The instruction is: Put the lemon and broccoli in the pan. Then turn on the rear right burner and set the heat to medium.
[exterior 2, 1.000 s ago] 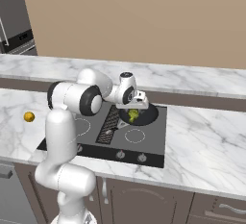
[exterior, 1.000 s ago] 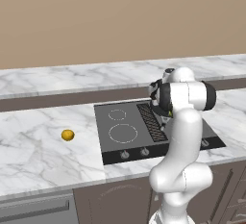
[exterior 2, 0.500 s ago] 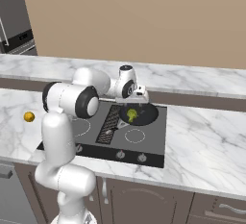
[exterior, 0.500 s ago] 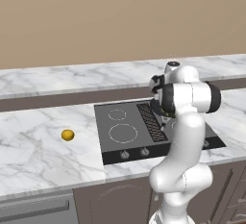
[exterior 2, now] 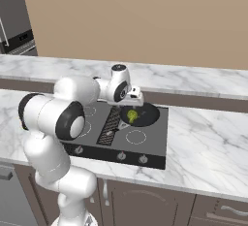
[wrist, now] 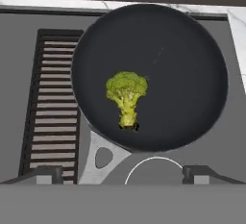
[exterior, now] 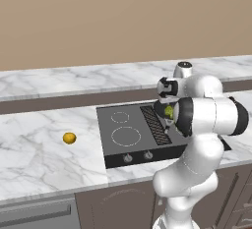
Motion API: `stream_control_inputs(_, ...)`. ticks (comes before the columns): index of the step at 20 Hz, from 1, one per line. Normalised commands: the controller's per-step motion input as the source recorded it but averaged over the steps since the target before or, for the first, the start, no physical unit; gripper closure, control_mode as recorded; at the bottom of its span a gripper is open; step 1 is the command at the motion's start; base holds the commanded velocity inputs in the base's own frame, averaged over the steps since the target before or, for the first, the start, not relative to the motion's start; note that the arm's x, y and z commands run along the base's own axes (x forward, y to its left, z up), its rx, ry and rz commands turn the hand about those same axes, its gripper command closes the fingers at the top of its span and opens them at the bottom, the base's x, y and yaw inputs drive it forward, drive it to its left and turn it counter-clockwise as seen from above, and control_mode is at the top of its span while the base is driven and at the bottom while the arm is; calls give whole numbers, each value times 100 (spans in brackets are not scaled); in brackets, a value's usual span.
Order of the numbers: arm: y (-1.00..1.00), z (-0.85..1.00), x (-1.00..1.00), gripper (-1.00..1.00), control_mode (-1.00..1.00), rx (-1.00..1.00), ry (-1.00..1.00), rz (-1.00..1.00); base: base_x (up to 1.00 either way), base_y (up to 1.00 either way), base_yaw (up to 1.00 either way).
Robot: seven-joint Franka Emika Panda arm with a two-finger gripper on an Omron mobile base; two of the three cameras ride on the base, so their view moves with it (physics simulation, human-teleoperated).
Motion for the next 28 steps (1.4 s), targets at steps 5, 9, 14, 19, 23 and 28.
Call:
stream_control_inputs(5, 56, 2, -75, -100, -100, 2, -11, 0, 0, 0, 0)
stream_control_inputs(9, 29, 0, -76, -100, -100, 0, -12, 0, 0, 0, 0)
stream_control_inputs(14, 4, 0, -43, -100, -100, 0, -5, 0, 0, 0, 0)
stream_control_inputs(19, 0, 0, -61, -100, -100, 0, -11, 0, 0, 0, 0)
stream_control_inputs(23, 35, 0, -48, -100, -100, 0, -9, 1, 0, 0, 0)
stream_control_inputs(28, 98, 0, -1, -100, -100, 0, -2, 1, 0, 0, 0)
